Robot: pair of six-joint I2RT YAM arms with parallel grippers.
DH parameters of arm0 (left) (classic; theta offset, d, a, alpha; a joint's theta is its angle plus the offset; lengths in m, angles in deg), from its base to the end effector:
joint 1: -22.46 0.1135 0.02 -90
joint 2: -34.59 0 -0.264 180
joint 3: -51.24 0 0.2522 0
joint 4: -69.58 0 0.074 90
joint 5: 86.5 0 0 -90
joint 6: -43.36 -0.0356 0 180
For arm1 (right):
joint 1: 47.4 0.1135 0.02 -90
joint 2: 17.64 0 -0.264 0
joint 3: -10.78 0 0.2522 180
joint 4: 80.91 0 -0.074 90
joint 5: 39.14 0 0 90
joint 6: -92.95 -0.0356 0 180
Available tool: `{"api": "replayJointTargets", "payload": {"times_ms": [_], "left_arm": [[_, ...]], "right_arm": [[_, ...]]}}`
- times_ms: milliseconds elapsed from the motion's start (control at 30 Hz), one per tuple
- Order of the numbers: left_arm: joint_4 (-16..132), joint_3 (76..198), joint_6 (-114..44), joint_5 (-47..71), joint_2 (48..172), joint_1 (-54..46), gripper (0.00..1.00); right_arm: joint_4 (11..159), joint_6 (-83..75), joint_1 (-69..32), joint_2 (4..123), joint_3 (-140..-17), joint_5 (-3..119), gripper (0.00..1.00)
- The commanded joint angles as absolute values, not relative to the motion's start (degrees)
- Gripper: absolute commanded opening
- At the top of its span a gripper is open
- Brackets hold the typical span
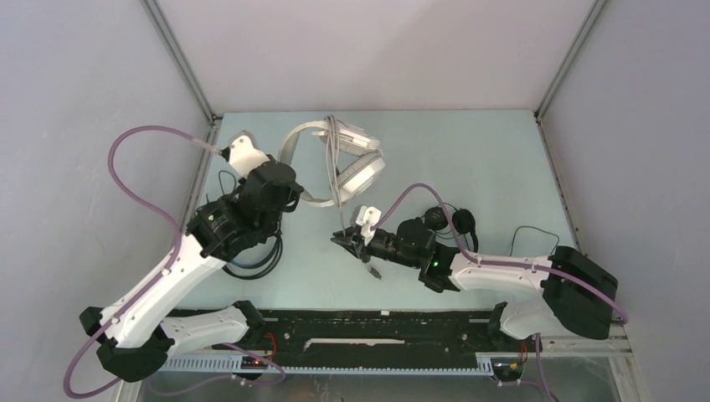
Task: Wrap the headphones
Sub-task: Wrap the headphones cable around the headphones.
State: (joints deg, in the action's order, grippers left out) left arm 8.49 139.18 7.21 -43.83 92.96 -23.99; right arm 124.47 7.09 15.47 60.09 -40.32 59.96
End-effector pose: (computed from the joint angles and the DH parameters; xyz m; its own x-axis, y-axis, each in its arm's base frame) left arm 0.1461 -0.1157 0.4114 -0.2604 -0.5204 -0.8133 -0.2558 0.8494 -0.4616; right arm 0.1311 0.2682 0.2560 0.0587 -0.0417 -0.9974 -0.9491 0.3073 -0.0687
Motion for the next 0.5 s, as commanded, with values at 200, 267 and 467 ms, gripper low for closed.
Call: {"api": "replayJointTargets", "payload": {"times_ms": [200, 267, 467], "left_arm": [[14.0, 145.1, 13.0, -42.3, 90.4, -23.7, 0.0], [14.2, 145.1, 13.1, -42.0, 90.3, -23.8, 0.0], [13.9, 145.4, 13.1, -42.3, 89.8, -23.7, 0.0]], "right_arm": [[135.3, 7.4, 13.2, 67.2, -37.5, 61.9, 0.22], [137.2, 6.6, 12.7, 68.9, -37.2, 62.8, 0.22], [139.4, 4.8, 11.9, 73.7, -37.1, 62.9, 0.22]]}}
